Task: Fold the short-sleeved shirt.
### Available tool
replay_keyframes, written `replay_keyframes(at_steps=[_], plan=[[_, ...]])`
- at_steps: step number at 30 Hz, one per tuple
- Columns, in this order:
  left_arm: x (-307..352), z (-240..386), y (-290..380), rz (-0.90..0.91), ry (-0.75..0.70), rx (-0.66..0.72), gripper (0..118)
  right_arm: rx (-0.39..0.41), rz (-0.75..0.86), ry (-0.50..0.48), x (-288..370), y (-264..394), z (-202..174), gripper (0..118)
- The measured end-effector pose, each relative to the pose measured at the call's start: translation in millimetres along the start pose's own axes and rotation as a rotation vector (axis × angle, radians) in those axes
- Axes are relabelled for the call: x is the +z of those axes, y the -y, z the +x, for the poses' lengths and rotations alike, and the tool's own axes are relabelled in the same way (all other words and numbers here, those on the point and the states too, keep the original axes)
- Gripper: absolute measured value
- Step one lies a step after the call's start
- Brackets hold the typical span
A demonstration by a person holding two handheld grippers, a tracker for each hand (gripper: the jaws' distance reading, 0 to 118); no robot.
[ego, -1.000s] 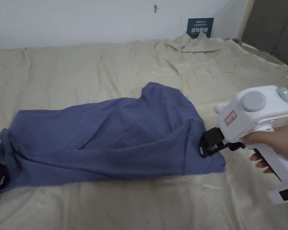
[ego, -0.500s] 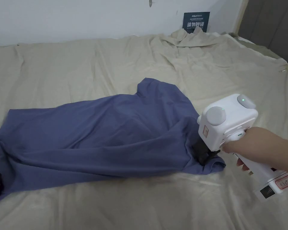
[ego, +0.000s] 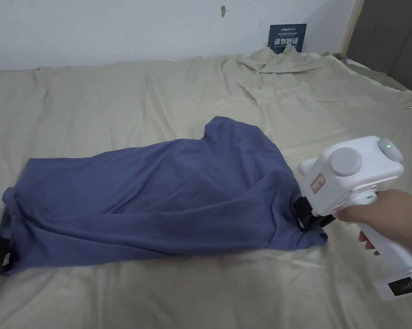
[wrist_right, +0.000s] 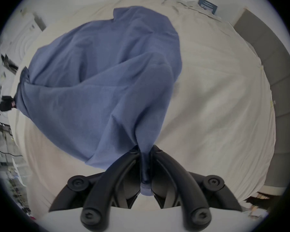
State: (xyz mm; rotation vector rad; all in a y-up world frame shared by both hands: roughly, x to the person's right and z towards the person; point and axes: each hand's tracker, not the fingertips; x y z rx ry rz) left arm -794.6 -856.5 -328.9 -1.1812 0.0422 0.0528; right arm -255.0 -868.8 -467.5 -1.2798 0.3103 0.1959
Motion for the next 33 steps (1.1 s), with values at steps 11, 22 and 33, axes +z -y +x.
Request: replay_keyframes(at_steps=[11, 22, 33], plan=[[58.9, -13.0, -6.3, 0.125, 0.128, 0.119, 7, -0.165, 0.090, -0.275, 79.4, 3.6, 3.0, 12], [137.8, -12.9, 17.6, 0.186, 0.163, 0.058, 7, -0.136, 0.155, -0.285, 172.1, 37.2, 14.3, 12], [132.4, -27.1, 115.1, 0.074, 0.194, 0.118, 7, -0.171, 0.020, -0.269, 149.4, 122.6, 27.4, 12]])
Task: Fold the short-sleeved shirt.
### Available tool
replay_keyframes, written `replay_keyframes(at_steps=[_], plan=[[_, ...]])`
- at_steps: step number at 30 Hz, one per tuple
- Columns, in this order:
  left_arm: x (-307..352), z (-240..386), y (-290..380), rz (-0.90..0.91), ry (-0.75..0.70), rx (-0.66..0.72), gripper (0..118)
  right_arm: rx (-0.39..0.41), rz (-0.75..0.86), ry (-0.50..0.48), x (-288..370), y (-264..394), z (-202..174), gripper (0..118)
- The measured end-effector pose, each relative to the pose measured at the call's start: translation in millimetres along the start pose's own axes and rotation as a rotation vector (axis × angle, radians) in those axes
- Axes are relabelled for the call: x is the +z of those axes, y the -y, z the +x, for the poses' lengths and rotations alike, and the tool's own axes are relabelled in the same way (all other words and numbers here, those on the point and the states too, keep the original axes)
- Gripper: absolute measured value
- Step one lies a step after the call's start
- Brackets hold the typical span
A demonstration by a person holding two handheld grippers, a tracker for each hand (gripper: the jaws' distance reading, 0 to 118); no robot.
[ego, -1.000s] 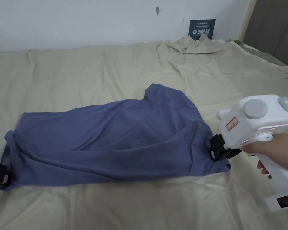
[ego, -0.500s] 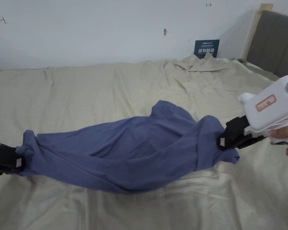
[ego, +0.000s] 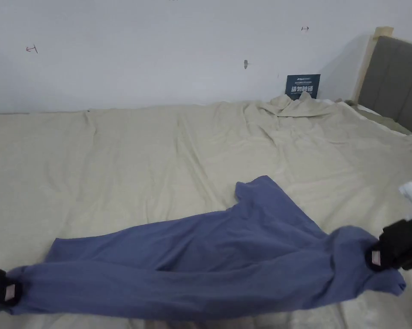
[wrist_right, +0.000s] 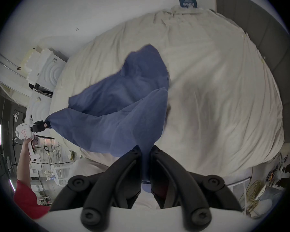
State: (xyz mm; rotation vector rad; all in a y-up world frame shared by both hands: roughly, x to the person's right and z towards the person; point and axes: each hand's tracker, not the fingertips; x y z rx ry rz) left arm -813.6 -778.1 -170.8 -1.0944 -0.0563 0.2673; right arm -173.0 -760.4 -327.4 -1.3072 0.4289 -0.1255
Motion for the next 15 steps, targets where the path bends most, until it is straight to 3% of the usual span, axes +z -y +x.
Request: replay_keyframes(at_steps=[5, 10, 12, 13, 15], plan=[[-65.6, -18.8, 38.2, -0.134, -0.055, 0.051, 7, -0.040, -0.106, 0.082, -78.0, 25.3, 21.1, 12], [-88.7, -21.6, 50.4, -0.143, -0.082, 0.041, 10, -0.027, -0.143, 0.147, -121.3, 38.2, 30.2, 13], [-91.9, -21.1, 49.7, -0.156, -0.106, 0.031, 29, -0.030, -0.129, 0.147, -124.5, 38.6, 27.9, 21], [-91.3, -20.2, 50.4, -0.172, -0.134, 0.010, 49, -0.023, -0.122, 0.160, -122.8, 37.9, 26.8, 36], [-93.2, -21.0, 52.1, -0.194, -0.152, -0.024, 71, 0.000, -0.118, 0.197, -120.5, 37.1, 25.2, 62]])
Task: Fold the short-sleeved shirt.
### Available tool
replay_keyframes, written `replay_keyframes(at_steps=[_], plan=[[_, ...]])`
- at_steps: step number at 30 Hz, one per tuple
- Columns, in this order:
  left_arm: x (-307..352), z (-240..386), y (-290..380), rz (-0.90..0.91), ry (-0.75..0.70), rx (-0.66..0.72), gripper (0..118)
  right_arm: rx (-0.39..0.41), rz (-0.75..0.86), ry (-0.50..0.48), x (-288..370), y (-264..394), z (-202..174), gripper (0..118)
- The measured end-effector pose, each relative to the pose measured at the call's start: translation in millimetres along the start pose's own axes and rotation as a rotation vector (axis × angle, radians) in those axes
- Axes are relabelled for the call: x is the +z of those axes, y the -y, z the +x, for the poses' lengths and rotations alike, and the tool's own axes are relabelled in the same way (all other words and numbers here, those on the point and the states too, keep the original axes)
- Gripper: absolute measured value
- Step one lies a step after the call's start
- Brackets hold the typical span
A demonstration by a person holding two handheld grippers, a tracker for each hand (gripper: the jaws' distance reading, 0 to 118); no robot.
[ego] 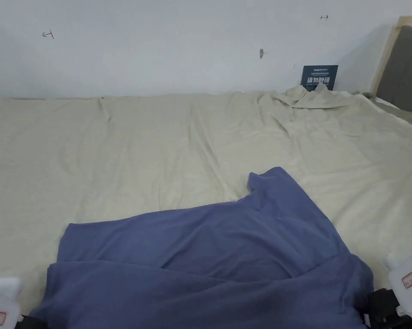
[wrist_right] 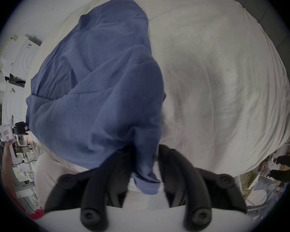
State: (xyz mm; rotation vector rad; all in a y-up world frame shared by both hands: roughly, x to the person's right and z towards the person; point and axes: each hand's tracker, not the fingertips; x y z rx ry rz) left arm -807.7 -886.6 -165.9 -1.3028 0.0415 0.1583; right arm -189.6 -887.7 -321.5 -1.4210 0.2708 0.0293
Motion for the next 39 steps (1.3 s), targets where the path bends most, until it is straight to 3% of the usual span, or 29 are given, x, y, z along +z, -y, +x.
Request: replay_keyframes(at_steps=[1, 2, 3, 6, 8, 11, 13, 15, 17, 18, 19, 21, 22, 26, 31, 35, 39], plan=[[1.0, -0.8, 0.4, 0.005, 0.006, 0.006, 82, 0.009, -0.007, 0.049, 1.7, -0.6, 0.5, 84], [2.4, -2.2, 1.8, 0.007, -0.003, 0.015, 91, 0.018, -0.010, 0.090, 3.1, -0.9, 0.8, 94], [5.0, -4.4, 3.5, 0.024, -0.012, 0.037, 98, 0.025, 0.004, 0.131, 4.6, -3.4, 11.2, 95], [27.5, -6.3, 8.5, 0.151, 0.009, 0.093, 98, -0.022, 0.132, 0.135, 28.5, 1.3, 14.2, 95], [50.7, -4.7, 13.1, 0.263, 0.056, 0.139, 98, -0.053, 0.273, 0.084, 55.1, 13.5, 5.7, 95], [94.7, 10.2, 27.3, 0.494, 0.075, 0.131, 98, -0.100, 0.552, -0.094, 102.5, 36.4, -15.1, 95], [120.3, 27.6, 42.4, 0.645, 0.050, 0.098, 98, -0.033, 0.804, -0.243, 127.7, 63.0, -29.5, 95], [139.2, 43.7, 56.4, 0.746, 0.029, 0.079, 98, -0.008, 0.952, -0.201, 143.7, 89.5, -52.4, 95], [152.4, 61.8, 72.3, 0.849, 0.057, 0.093, 90, 0.001, 0.916, -0.190, 152.5, 109.9, -70.8, 94], [155.9, 70.3, 77.3, 0.893, 0.053, 0.099, 78, 0.004, 0.985, -0.265, 149.9, 119.4, -75.5, 90], [158.7, 78.1, 81.9, 0.926, 0.051, 0.091, 53, 0.016, 1.015, -0.297, 147.7, 126.2, -83.1, 76], [163.1, 93.1, 87.1, 0.952, 0.038, 0.056, 20, 0.035, 1.054, -0.234, 148.4, 137.1, -99.0, 25], [164.1, 99.6, 89.0, 0.971, 0.022, 0.040, 14, 0.040, 1.067, -0.196, 149.4, 140.8, -106.4, 11], [165.4, 104.2, 99.5, 1.021, 0.092, 0.065, 0, 0.023, 1.100, -0.266, 155.0, 157.1, -122.6, 4], [168.2, 102.2, 107.1, 1.058, 0.117, 0.062, 0, 0.174, 1.091, -0.272, 162.4, 160.2, -136.1, 2], [175.1, 91.4, 98.1, 1.059, 0.167, 0.067, 0, 0.220, 1.104, -0.315, 167.9, 158.6, -142.7, 2], [171.9, 64.9, 44.1, 1.005, 0.158, 0.069, 0, 0.206, 1.133, -0.374, 164.9, 146.7, -142.2, 2]])
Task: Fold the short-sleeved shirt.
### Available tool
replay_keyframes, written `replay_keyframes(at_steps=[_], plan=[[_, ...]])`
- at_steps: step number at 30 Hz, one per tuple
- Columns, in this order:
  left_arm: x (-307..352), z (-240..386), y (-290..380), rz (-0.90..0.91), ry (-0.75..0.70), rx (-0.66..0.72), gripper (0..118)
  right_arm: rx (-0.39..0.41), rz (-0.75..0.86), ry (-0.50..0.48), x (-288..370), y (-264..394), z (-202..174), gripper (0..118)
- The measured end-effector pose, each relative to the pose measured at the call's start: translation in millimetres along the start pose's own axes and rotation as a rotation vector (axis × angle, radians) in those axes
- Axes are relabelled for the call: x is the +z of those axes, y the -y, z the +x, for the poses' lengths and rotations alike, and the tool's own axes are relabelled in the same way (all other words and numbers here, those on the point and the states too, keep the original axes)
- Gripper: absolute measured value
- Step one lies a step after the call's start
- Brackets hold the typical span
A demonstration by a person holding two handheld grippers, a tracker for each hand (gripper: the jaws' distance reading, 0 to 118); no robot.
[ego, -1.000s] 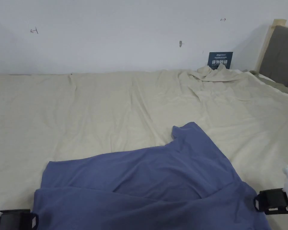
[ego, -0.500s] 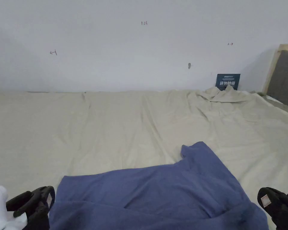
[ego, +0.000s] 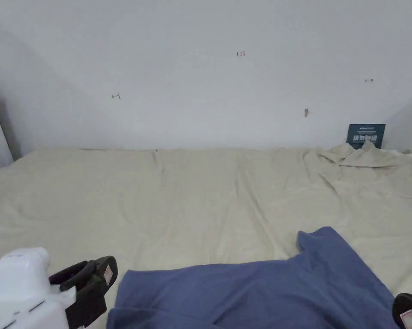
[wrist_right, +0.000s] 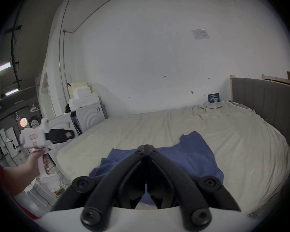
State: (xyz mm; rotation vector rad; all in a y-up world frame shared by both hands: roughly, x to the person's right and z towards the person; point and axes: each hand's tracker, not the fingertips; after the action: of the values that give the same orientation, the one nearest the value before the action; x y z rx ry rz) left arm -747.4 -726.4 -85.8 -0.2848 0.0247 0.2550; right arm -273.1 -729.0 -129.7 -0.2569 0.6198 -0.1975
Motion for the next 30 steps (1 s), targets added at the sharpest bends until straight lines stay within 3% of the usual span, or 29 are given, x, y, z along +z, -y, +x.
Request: replay_keyframes(at_steps=[7, 9, 14, 15, 17, 18, 19, 25, 30], plan=[[-155.6, -61.9, -23.2, -0.451, -0.072, 0.043, 0, -0.112, -0.106, -0.044, -49.4, 13.0, 20.9, 2], [-198.3, -83.6, -22.2, -0.557, -0.132, 0.106, 0, -0.113, -0.119, -0.037, -60.5, 17.0, 24.8, 2], [-276.6, -110.1, -12.0, -0.737, -0.185, 0.028, 2, -0.117, -0.167, -0.053, -83.9, 21.5, 32.7, 2], [-282.1, -110.2, -9.0, -0.750, -0.192, 0.032, 12, -0.120, -0.171, -0.060, -86.4, 22.0, 33.5, 2], [-298.6, -114.7, -0.2, -0.783, -0.179, 0.061, 66, -0.130, -0.182, -0.073, -92.3, 23.2, 34.8, 2], [-306.7, -115.4, 5.0, -0.817, -0.174, 0.068, 81, -0.137, -0.186, -0.079, -94.7, 24.0, 35.4, 2], [-307.7, -108.4, 9.1, -0.849, -0.185, 0.066, 89, -0.146, -0.192, -0.088, -97.7, 24.9, 36.2, 2], [-348.1, -116.1, 32.4, -0.913, -0.267, -0.049, 97, -0.168, -0.206, -0.110, -109.3, 30.2, 38.9, 2], [-359.4, -116.9, 47.2, -1.008, -0.258, -0.081, 99, -0.125, -0.241, -0.102, -117.4, 36.5, 39.8, 2]])
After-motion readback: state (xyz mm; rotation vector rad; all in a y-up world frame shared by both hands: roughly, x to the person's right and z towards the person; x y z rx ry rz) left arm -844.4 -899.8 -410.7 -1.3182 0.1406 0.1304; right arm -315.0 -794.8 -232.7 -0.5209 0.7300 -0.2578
